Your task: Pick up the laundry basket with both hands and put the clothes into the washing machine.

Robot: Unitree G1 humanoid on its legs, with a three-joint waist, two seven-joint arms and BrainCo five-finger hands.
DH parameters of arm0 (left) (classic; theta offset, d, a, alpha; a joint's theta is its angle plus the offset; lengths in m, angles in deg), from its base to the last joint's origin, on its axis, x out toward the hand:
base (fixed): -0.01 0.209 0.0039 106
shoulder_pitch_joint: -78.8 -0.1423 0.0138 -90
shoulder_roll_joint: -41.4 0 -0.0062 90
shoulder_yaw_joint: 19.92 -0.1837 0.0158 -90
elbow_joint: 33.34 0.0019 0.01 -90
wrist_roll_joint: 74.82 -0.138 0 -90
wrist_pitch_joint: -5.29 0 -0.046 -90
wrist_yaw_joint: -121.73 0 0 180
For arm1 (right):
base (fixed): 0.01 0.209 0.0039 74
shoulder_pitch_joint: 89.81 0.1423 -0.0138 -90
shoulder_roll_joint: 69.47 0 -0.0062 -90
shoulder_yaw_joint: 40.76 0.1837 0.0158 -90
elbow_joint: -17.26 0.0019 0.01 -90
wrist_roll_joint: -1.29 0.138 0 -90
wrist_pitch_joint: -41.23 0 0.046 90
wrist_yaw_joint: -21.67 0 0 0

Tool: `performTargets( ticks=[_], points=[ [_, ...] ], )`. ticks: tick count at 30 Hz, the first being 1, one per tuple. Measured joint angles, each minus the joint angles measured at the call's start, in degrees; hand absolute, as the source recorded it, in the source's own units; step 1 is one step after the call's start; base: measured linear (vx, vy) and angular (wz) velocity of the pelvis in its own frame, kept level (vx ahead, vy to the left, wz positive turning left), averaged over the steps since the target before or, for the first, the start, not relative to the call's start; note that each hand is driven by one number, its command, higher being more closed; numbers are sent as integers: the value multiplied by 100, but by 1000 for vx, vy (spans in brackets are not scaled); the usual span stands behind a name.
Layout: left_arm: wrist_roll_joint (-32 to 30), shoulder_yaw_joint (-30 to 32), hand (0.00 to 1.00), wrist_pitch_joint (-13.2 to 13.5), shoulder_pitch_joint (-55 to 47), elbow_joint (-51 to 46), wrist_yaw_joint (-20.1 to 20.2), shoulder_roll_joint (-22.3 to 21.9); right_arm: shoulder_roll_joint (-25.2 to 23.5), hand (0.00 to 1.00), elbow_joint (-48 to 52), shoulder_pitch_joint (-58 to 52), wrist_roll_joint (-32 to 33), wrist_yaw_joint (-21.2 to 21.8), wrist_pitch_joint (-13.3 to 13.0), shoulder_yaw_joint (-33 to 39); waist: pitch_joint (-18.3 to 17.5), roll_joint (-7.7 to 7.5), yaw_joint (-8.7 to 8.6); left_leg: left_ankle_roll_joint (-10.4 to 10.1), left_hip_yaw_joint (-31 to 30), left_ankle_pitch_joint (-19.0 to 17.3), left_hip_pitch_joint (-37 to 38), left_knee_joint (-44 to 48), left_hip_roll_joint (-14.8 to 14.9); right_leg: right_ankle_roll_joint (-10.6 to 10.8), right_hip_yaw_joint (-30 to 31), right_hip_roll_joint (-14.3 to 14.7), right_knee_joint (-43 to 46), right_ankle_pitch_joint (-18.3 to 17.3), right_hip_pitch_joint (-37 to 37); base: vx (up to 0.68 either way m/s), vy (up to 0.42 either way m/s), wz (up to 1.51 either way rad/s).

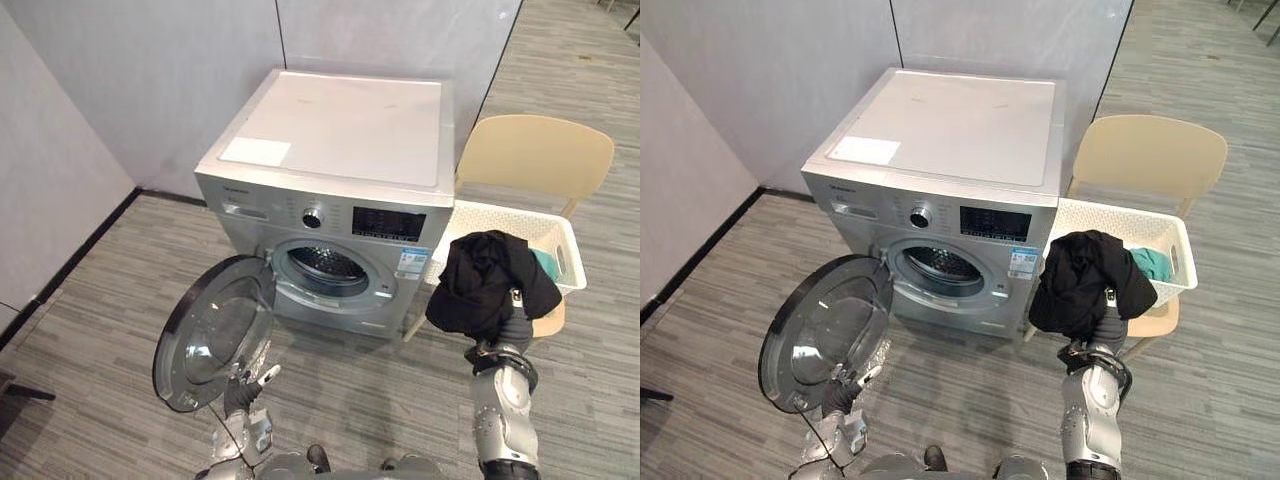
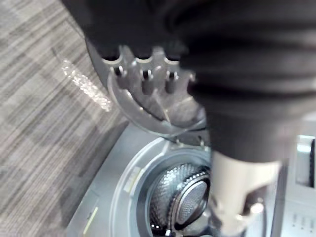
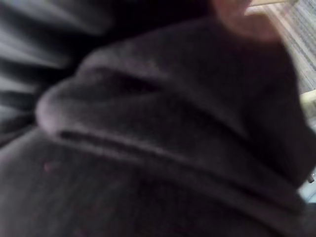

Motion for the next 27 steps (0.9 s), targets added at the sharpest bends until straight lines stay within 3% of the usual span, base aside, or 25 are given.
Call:
performTargets(
  ticks=[4,7,9,11,14,15,17,18,22,27],
  points=[
    [3,167,0,-1,-228,-27,-1,-155,-62,100,458,-266,-11,35,-5,-164,11,25,6,-77,-221,143,12,-36,0,-63,-121,45,-145,165,172,14,-62,16],
    [-13,97,0,-3,-216,-160,23,-173,-200,100,508,-520,-3,94,-6,-169,207,3,-13,-99,-452,132,-361,1019,-7,-90,-416,-196,69,32,367,-15,-55,55],
    [-10,120,0,5,-254,-326,103,-173,-202,100,514,-730,10,130,2,-287,378,-25,8,-246,-465,120,-664,1845,80,-111,-536,-322,118,-40,563,-88,6,32],
    [-8,131,0,7,-479,-404,119,-176,-272,100,510,-950,51,255,18,-483,388,36,-5,-153,-400,-82,-867,2597,494,-128,-518,-354,151,-144,654,-85,35,-5],
    [-5,127,0,-21,-571,-351,124,-198,-243,100,180,-1046,76,386,20,-614,381,-23,-8,-246,-655,-115,-851,2185,984,-39,-424,-443,171,-151,589,39,77,-11],
    [-5,128,0,-43,-571,-345,124,-198,-220,100,55,-1039,85,397,27,-634,372,-17,-4,-277,-715,-94,-822,2012,1019,-2,-400,-455,183,-147,551,115,147,-8],
    [-1,125,0,-82,-573,-319,121,-199,-124,100,-343,-1047,86,495,69,-645,310,99,-10,-624,-921,258,-627,1300,1122,186,-396,-491,311,-139,488,179,227,2],
    [-1,126,0,-94,-544,-185,116,-202,-14,100,-713,-1020,83,506,158,-642,214,254,-34,-927,-911,323,-418,838,1101,320,-409,-522,439,-176,416,197,269,19],
    [-2,114,0,-97,-313,-118,116,-81,-158,100,-1267,-960,50,511,371,-649,316,42,8,-838,-918,296,-334,487,680,564,-518,-863,288,-42,490,121,209,26],
    [-14,78,0,-80,-373,-64,126,36,-105,100,-2103,-525,-145,620,494,-605,399,106,7,-770,-895,258,-223,449,468,740,-540,-1048,68,62,645,38,99,3]
  ],
)
